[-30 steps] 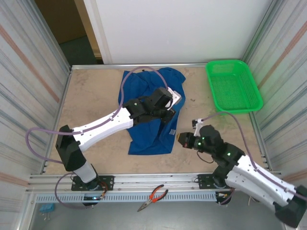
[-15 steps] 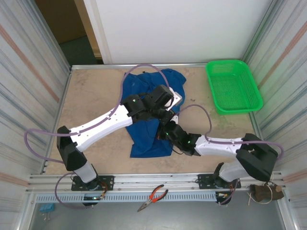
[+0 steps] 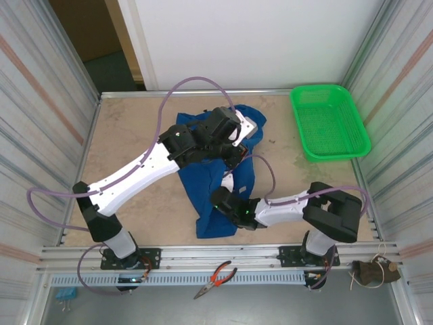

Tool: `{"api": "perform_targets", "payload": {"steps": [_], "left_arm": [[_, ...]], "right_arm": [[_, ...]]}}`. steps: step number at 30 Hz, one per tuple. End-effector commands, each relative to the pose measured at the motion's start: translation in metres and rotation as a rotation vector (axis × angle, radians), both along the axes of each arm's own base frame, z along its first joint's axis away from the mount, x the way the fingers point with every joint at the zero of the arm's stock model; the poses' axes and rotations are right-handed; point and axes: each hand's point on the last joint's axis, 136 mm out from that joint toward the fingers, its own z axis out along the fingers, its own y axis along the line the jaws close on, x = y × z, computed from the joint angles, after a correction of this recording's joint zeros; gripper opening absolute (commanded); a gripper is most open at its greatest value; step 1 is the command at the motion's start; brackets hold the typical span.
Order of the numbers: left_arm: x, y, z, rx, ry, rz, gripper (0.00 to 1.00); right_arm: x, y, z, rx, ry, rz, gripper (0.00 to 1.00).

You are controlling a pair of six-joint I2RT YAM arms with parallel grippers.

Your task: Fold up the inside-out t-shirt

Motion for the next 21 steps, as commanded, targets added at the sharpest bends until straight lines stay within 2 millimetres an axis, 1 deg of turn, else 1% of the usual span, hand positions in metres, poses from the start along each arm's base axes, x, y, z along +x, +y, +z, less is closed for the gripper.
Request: {"api": "perform_targets", "payload": {"steps": [1, 6, 8, 10, 13, 16, 19, 21], "left_arm": [[-0.009, 0.001, 0.015, -0.037, 0.02, -0.022, 0.0], [-0.029, -0.002, 0.029, -0.09, 0.039, -0.059, 0.0], [-0.034, -0.002, 0.033, -0.101, 0.038, -0.068, 0.0], [-0.036, -0.001, 0.037, -0.116, 0.037, -0.069, 0.0], [-0.036, -0.004, 0.046, -0.147, 0.033, -0.073, 0.0], [-0.034, -0.012, 0.05, -0.169, 0.046, -0.074, 0.0], [-0.031, -0.018, 0.05, -0.173, 0.043, -0.07, 0.0], [-0.028, -0.02, 0.05, -0.164, 0.032, -0.07, 0.0]], "right_arm": [[0.037, -0.01, 0.005, 0.049, 0.035, -0.073, 0.0], [0.088, -0.027, 0.008, 0.129, 0.099, -0.132, 0.0], [0.102, -0.032, 0.007, 0.141, 0.129, -0.148, 0.0], [0.11, -0.032, 0.006, 0.146, 0.147, -0.152, 0.0], [0.109, -0.018, 0.008, 0.154, 0.157, -0.115, 0.0], [0.095, -0.001, 0.009, 0.149, 0.145, -0.081, 0.0], [0.08, 0.014, 0.001, 0.134, 0.142, -0.044, 0.0], [0.071, 0.023, -0.01, 0.099, 0.145, -0.011, 0.0]]}}
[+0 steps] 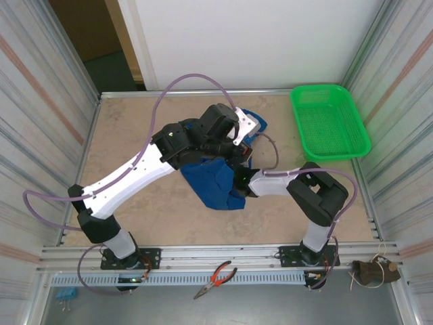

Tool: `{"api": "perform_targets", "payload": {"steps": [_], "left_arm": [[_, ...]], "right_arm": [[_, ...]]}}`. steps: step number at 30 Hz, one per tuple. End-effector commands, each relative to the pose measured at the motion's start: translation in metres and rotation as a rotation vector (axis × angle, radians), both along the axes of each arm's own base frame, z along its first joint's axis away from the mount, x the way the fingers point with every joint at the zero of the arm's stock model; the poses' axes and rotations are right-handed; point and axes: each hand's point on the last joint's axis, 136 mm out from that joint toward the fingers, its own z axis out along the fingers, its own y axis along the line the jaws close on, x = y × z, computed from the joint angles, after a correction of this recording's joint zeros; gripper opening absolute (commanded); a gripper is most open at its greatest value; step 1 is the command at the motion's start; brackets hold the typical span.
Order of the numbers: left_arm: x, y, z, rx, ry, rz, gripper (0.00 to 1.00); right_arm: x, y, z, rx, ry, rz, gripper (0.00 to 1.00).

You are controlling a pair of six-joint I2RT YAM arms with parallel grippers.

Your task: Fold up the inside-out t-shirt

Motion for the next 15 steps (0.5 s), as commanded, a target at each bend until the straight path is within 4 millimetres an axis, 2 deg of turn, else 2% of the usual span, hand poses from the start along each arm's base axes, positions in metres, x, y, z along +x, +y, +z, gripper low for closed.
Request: {"api": "perform_targets", "payload": {"steps": [1, 4, 7, 11, 15], "left_arm": [[-0.001, -0.008, 0.019, -0.051, -0.021, -0.018, 0.0], [0.006, -0.002, 0.021, -0.031, -0.039, 0.004, 0.0], [0.01, 0.003, 0.025, -0.035, -0.046, 0.011, 0.0], [0.013, 0.012, 0.024, -0.02, -0.049, 0.024, 0.0], [0.013, 0.016, 0.022, -0.011, -0.048, 0.028, 0.0]], "right_arm": [[-0.014, 0.014, -0.018, -0.058, 0.006, 0.047, 0.0], [-0.028, 0.009, -0.029, -0.181, -0.05, 0.06, 0.0], [-0.039, 0.0, -0.031, -0.284, -0.121, 0.054, 0.0], [-0.052, -0.009, -0.018, -0.376, -0.23, 0.038, 0.0], [-0.062, -0.004, -0.003, -0.457, -0.333, 0.052, 0.0]]}}
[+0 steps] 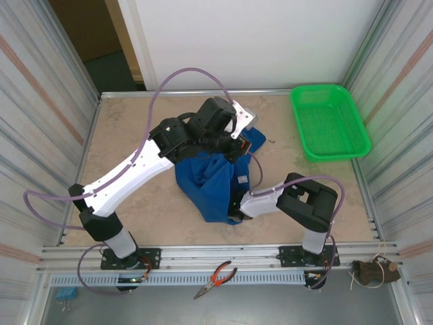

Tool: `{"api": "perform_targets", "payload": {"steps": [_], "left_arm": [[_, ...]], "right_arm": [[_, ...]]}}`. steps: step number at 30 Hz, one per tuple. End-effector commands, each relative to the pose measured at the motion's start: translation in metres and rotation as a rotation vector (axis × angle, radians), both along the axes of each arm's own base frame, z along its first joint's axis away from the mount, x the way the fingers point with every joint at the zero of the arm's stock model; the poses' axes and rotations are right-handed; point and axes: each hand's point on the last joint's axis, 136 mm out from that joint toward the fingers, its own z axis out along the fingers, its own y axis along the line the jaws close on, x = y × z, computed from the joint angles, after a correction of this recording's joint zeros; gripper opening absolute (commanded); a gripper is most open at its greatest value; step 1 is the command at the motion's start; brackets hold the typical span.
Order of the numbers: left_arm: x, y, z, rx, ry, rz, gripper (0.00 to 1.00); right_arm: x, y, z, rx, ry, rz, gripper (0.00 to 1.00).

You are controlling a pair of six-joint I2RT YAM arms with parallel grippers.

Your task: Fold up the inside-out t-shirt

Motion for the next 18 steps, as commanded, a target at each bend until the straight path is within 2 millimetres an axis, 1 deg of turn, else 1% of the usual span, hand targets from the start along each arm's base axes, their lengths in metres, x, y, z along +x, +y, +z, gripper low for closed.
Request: {"api": "perform_targets", "payload": {"steps": [1, 3, 6, 10, 12, 14, 18], "left_arm": [[-0.003, 0.008, 0.017, -0.021, -0.036, -0.009, 0.0], [-0.006, 0.008, 0.018, -0.029, -0.028, -0.021, 0.0], [-0.015, 0.006, 0.023, -0.053, -0.018, -0.047, 0.0], [-0.032, 0.002, 0.034, -0.1, -0.003, -0.093, 0.0], [-0.041, 0.0, 0.042, -0.13, -0.001, -0.12, 0.0], [-0.049, -0.001, 0.049, -0.157, 0.001, -0.147, 0.0], [-0.059, 0.002, 0.057, -0.19, 0.004, -0.172, 0.0]], "right_arm": [[0.006, -0.003, 0.025, -0.096, -0.138, -0.013, 0.0], [0.014, 0.001, 0.021, -0.117, -0.13, -0.015, 0.0], [0.036, 0.004, 0.015, -0.083, -0.059, -0.021, 0.0], [0.076, 0.004, 0.012, 0.065, 0.091, -0.042, 0.0], [0.094, -0.001, 0.008, 0.108, 0.159, -0.071, 0.0], [0.109, -0.009, 0.004, 0.128, 0.199, -0.112, 0.0], [0.127, -0.026, 0.0, 0.161, 0.246, -0.179, 0.0]]}}
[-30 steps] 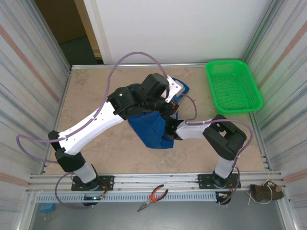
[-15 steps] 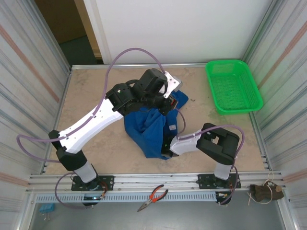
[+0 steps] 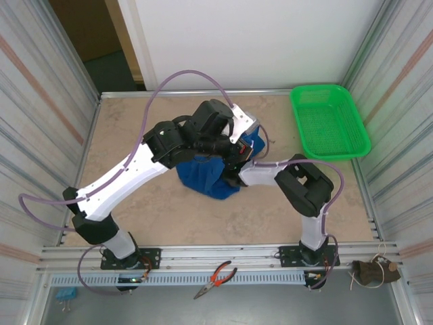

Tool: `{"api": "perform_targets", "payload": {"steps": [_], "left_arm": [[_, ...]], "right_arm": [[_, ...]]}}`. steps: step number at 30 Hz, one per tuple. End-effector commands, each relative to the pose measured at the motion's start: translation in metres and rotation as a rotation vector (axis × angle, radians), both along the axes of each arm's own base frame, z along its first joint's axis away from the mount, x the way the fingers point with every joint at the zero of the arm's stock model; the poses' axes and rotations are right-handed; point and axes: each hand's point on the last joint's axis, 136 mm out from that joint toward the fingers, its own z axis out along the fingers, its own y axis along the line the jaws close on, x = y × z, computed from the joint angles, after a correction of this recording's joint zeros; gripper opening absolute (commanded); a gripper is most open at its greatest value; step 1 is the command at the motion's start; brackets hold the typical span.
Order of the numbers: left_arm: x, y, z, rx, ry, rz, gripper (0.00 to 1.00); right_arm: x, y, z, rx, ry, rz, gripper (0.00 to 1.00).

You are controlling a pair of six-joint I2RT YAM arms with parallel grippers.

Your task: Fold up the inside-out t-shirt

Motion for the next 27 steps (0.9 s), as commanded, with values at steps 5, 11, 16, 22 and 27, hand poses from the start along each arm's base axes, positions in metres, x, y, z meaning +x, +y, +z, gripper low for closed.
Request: {"api": "perform_targets", "payload": {"steps": [5, 11, 16, 22, 27], "left_arm": [[-0.029, 0.011, 0.043, -0.135, -0.016, -0.079, 0.0], [-0.034, 0.023, 0.046, -0.132, -0.028, -0.069, 0.0], [-0.036, 0.048, 0.044, -0.122, -0.046, -0.019, 0.0], [-0.039, 0.056, 0.038, -0.169, -0.012, -0.004, 0.0], [-0.033, 0.035, 0.027, -0.16, 0.022, -0.034, 0.0]], "right_arm": [[-0.001, -0.018, -0.023, -0.006, 0.147, -0.066, 0.0], [0.0, -0.032, -0.024, -0.013, 0.165, -0.12, 0.0], [-0.001, -0.066, -0.021, -0.036, 0.147, -0.262, 0.04], [0.005, -0.049, -0.019, -0.019, 0.157, -0.209, 0.14], [-0.004, -0.027, -0.02, -0.02, 0.145, -0.154, 0.23]]}}
